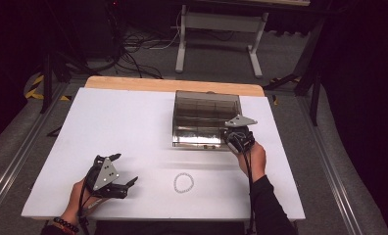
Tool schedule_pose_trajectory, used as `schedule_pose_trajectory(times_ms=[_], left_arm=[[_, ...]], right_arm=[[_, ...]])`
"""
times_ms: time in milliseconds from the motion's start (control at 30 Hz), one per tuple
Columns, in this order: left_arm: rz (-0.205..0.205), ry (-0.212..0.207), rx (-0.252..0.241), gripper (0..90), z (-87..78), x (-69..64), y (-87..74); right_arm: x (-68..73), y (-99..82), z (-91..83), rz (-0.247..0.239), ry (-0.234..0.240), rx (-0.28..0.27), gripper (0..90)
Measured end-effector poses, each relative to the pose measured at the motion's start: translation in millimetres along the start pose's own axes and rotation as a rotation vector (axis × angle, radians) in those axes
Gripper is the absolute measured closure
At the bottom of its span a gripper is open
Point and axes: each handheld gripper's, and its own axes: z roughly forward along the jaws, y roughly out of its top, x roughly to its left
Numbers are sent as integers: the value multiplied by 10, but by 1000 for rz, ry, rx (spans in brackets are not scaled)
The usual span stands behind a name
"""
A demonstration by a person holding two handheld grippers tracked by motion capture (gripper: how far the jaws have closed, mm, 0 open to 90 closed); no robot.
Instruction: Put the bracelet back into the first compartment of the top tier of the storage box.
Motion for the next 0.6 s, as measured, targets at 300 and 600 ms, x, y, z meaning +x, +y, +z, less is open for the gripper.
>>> schedule_pose_trajectory(times_ms=[300, 600], left_arm=[[10, 2, -1, 90, -16, 0, 4], [1, 5, -11, 89, -34, 10, -2]], right_arm=[[15, 1, -9, 19, -5, -7, 900], [-1, -57, -110, -3, 73, 32, 900]])
